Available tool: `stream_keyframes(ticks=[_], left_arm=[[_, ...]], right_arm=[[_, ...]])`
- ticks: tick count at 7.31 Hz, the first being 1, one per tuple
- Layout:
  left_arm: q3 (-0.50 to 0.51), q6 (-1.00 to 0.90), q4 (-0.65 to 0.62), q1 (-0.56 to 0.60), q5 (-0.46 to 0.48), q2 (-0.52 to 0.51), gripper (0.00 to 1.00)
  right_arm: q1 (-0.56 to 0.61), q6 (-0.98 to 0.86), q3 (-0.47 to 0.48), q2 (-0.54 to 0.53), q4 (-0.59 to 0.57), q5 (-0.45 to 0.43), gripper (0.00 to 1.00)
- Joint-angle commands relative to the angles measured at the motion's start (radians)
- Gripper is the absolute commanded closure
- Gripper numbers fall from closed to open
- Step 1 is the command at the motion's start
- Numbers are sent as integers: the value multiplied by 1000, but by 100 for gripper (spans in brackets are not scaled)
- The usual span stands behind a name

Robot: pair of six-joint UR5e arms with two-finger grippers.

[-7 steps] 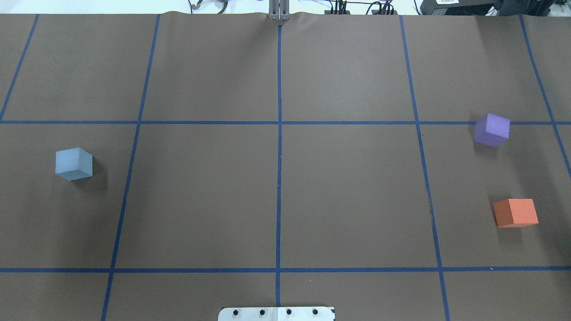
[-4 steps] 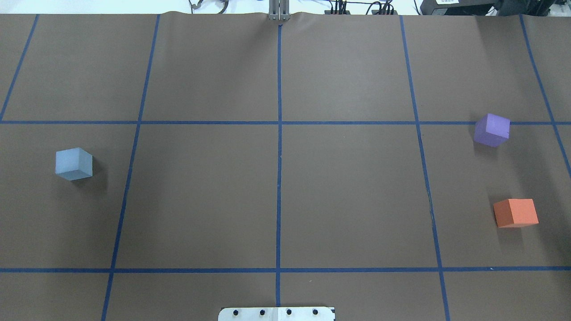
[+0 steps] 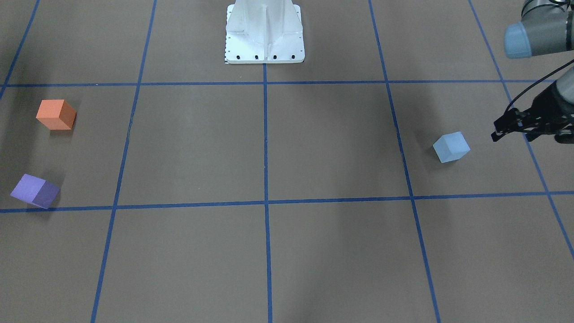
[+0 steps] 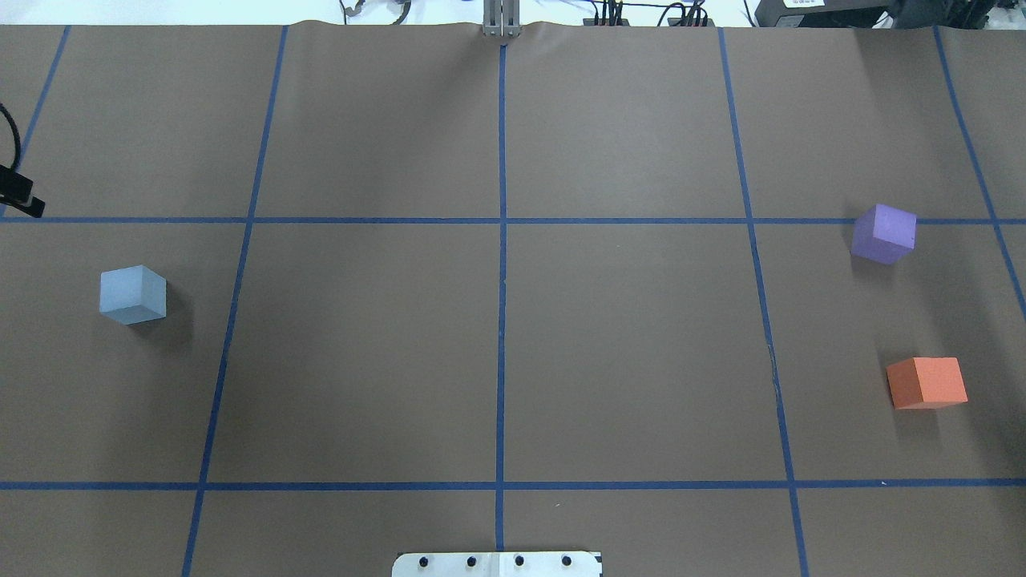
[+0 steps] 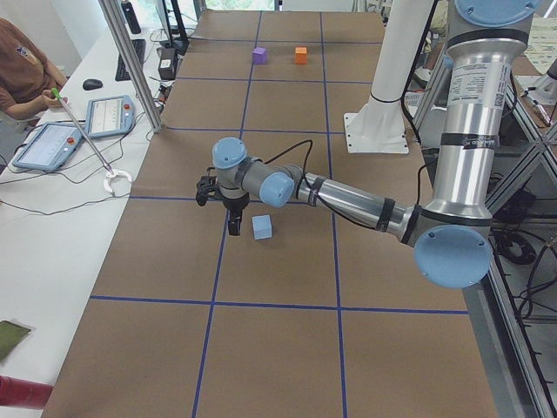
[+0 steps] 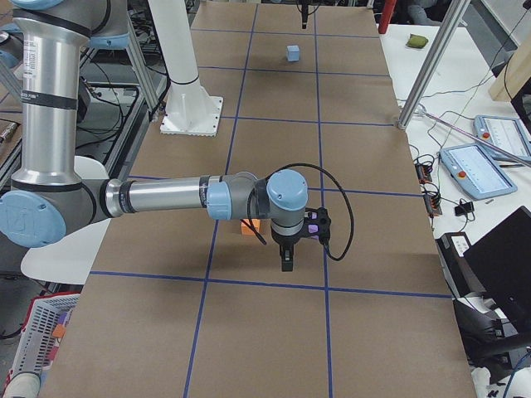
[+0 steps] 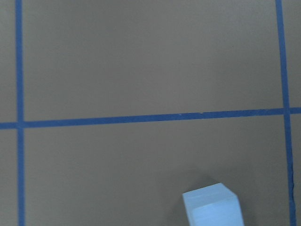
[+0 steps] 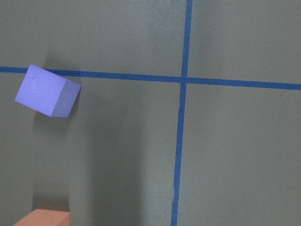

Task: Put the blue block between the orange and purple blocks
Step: 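Reach the left gripper down and grasp the light blue cube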

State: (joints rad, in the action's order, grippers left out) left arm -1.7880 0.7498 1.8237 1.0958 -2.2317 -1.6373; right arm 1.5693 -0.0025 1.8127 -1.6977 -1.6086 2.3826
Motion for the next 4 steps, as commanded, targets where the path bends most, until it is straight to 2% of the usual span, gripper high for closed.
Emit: stream_keyframes(ticks=[1, 4], left_arm=[[40, 213, 142, -130, 110, 5, 0], [97, 212, 152, -195, 129, 5, 0]], right_arm=[[0, -1, -1, -2, -1, -2, 1], [0, -2, 0, 0, 1, -6, 0]])
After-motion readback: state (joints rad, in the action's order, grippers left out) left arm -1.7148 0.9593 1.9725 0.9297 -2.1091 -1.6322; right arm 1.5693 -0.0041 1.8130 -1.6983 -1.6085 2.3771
